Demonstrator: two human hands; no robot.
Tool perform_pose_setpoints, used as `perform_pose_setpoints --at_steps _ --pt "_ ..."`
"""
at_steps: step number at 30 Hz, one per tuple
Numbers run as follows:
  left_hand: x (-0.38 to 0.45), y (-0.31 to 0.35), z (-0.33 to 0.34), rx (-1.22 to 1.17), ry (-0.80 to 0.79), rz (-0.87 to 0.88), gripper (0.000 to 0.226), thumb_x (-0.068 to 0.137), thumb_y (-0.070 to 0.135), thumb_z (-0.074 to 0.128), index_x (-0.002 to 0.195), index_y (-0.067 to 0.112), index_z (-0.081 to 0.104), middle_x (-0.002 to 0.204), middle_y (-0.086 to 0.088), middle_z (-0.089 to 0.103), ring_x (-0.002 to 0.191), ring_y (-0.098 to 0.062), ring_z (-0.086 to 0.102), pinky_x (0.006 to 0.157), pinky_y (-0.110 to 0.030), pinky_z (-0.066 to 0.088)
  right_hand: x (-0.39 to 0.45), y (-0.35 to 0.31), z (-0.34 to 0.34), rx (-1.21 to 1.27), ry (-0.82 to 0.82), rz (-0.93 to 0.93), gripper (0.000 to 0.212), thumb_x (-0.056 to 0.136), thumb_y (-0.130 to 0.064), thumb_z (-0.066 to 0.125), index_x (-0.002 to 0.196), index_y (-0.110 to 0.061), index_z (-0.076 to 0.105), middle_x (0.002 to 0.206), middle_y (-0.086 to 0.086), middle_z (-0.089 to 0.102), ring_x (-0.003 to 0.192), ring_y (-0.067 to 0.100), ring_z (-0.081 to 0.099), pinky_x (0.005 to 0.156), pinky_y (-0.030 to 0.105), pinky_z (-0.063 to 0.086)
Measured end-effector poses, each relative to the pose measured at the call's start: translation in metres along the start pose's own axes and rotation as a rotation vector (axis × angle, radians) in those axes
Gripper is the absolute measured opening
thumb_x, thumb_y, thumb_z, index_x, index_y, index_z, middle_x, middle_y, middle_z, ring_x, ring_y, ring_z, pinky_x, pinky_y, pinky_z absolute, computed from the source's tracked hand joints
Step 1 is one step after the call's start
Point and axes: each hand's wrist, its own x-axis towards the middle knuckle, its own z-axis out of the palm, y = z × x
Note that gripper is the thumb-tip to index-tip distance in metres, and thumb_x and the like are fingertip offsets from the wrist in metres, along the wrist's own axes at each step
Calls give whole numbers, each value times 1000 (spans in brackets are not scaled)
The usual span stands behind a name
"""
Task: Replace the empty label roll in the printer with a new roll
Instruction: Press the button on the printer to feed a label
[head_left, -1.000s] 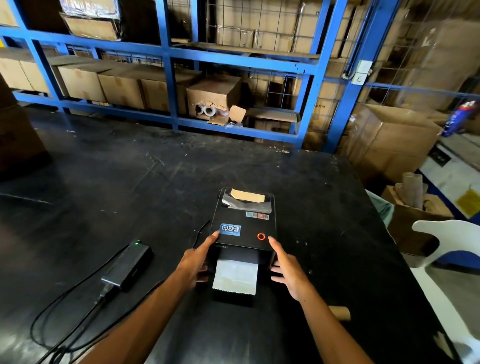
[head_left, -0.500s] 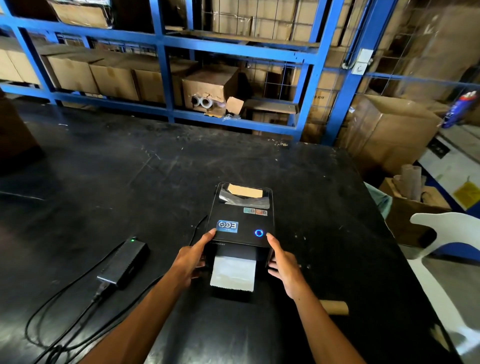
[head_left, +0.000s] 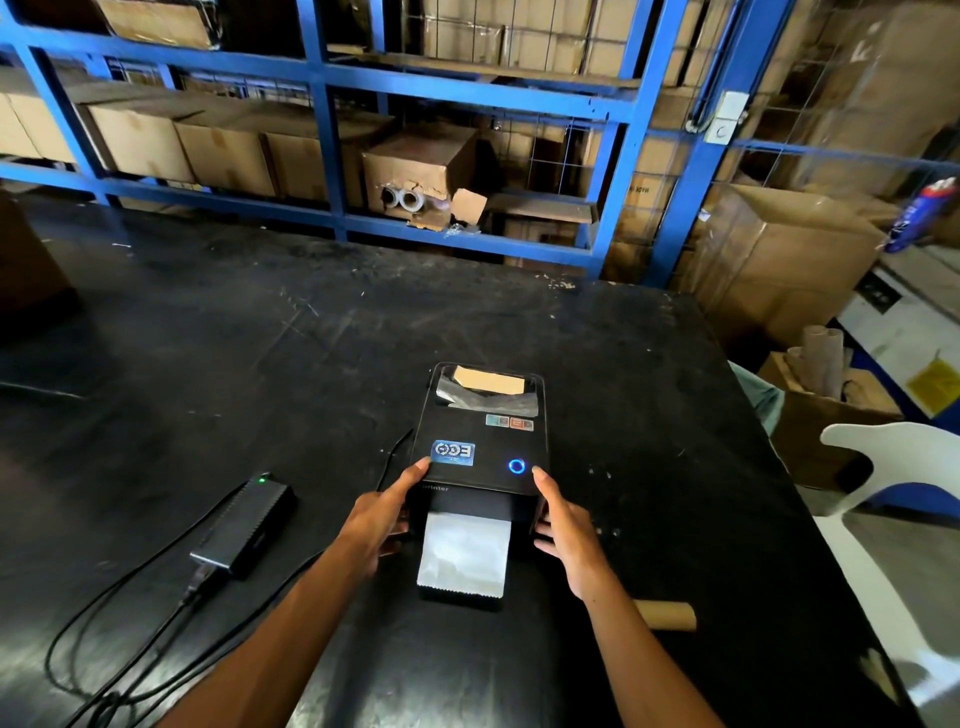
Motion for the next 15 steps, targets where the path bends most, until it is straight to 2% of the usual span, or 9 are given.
perform_pose_setpoints --at_steps 2,7,9,12,15 --pt "1 0 0 4 1 3 84 53 74 70 107 11 60 111 -11 65 103 -29 61 101 -51 46 0 0 0 7 10 -7 46 80 -56 63 96 -14 58 118 -1 51 113 28 55 88 42 48" --pt "5 -3 -2 16 -7 13 74 55 75 69 94 12 60 104 -8 66 100 -28 62 100 -50 47 -1 -1 1 7 30 10 64 80 -56 62 110 -1 54 121 4 52 106 24 58 90 43 49" --pt "7 -4 -2 21 -4 23 70 54 75 69 89 14 62 102 -9 67 99 -28 63 99 -49 48 -1 0 0 10 18 3 59 79 -57 62 106 -5 57 119 3 53 95 21 60 89 42 49" --pt "8 -4 -2 20 0 26 73 56 74 69 95 12 63 101 -9 68 98 -28 63 98 -49 49 0 0 -1 -3 21 0 55 80 -58 61 102 -7 60 122 8 56 98 23 60 86 41 50" --pt "9 -5 -2 26 -2 34 68 55 75 68 87 15 63 98 -7 68 96 -27 63 96 -47 49 -2 -1 -1 -16 15 -6 39 80 -57 61 89 -19 64 123 9 58 91 21 56 86 41 50"
